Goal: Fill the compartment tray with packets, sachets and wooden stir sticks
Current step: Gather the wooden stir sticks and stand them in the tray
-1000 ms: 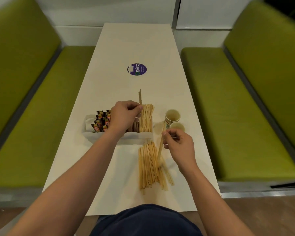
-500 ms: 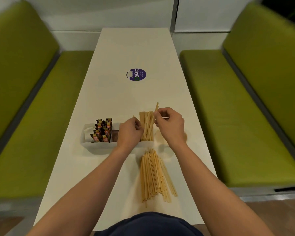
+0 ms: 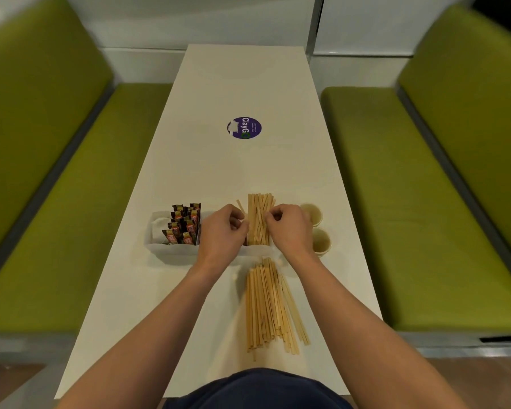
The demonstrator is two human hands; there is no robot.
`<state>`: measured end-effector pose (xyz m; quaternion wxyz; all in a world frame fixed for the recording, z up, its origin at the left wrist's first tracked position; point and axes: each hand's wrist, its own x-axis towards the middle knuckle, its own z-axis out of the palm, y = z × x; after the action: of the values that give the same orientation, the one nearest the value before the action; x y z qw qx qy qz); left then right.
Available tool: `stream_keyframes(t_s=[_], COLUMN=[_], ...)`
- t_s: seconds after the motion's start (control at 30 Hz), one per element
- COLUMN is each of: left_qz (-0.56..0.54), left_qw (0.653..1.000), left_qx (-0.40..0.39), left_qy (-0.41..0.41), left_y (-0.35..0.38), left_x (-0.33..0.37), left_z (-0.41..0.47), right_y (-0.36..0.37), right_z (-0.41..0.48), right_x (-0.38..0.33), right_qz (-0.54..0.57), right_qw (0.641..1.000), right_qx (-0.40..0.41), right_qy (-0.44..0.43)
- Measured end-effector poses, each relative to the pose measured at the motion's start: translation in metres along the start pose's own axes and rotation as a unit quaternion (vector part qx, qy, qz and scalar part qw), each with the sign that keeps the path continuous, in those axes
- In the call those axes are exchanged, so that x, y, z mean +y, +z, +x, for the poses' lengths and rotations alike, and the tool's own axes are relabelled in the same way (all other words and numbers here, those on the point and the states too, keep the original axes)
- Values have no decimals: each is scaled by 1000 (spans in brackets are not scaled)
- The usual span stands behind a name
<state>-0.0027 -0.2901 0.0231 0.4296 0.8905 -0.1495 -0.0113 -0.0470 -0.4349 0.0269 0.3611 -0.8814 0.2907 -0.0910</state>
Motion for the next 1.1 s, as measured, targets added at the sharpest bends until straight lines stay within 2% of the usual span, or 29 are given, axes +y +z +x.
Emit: stream_keyframes(t_s=[0.2,0.37,0.63,0.73,0.9,1.1], left_qz=[-19,4,80,111,141,92], left_qw=[1000,999,982,975,970,967], left_qx=[-4,-46,-124,-143,-144,-145], left_qy=[-1,-24,-118,-130,-136,-186], left_y=[-8,-8,13,20,26,24], left_x=[1,-12,-30,-27,-19,-20], left_z=[-29,-57,-98,-107,-110,-107], right_y=[-8,-20,-3,3,12,17], right_z=[-21,-56,-101,-107,-109,-108], right_x=[7,21,64,66,60,60], right_qz=[25,63,-85,-119,-145,-105], right_qw=[1000,997,991,986,982,986], right_qx=[15,1,-97,-108,-114,-103], right_qy=[-11,-32,26,32,40,77])
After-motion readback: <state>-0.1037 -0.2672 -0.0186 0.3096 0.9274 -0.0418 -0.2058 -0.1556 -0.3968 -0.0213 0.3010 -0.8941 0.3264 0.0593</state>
